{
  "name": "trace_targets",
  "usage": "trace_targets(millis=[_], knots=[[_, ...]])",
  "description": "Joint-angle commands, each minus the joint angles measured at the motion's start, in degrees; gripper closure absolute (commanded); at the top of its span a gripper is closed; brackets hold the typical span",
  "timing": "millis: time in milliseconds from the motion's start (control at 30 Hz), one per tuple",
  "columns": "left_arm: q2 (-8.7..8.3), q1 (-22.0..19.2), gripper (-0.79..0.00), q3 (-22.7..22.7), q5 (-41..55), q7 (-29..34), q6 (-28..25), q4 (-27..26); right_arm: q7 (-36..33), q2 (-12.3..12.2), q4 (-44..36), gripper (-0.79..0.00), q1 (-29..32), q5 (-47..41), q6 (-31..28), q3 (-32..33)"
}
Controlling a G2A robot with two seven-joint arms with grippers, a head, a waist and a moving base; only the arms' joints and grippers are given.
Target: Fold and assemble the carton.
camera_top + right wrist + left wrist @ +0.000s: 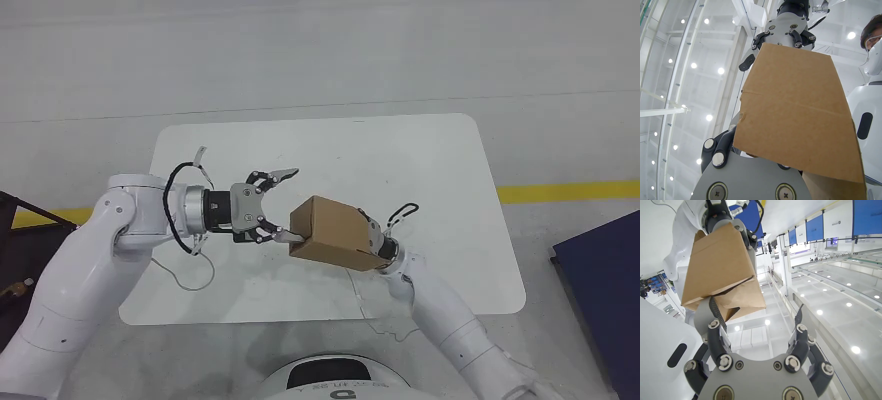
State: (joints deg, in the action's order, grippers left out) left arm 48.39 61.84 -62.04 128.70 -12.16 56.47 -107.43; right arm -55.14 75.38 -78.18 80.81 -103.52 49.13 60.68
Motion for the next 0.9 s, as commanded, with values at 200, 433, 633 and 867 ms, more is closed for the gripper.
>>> trace_targets(millis=[200, 433, 633, 867], knots=[[0.2, -0.3, -0.785, -0.3, 0.3, -0.6, -1.5, 0.9, -0.2, -0.1, -0.1, 0.0, -0.1, -0.1, -0.2, -0.1], [0.4, -0.2, -0.785, -0.5, 0.4, -1.0, -2.8, 1.2, -0.2, -0.1, -0.2, 0.0, -0.2, -0.1, -0.2, -0.4], [0.82, -0.6, -0.785, 0.1, 0.1, -1.1, -4.4, 1.2, -0.2, -0.1, 0.0, 0.0, -0.4, -0.1, -0.2, -0.6], [1.49, -1.8, -0.785, 1.7, -0.6, -1.4, -5.0, 1.0, -0.3, -0.1, 0.1, 0.0, -0.6, -0.1, -0.3, -0.7]])
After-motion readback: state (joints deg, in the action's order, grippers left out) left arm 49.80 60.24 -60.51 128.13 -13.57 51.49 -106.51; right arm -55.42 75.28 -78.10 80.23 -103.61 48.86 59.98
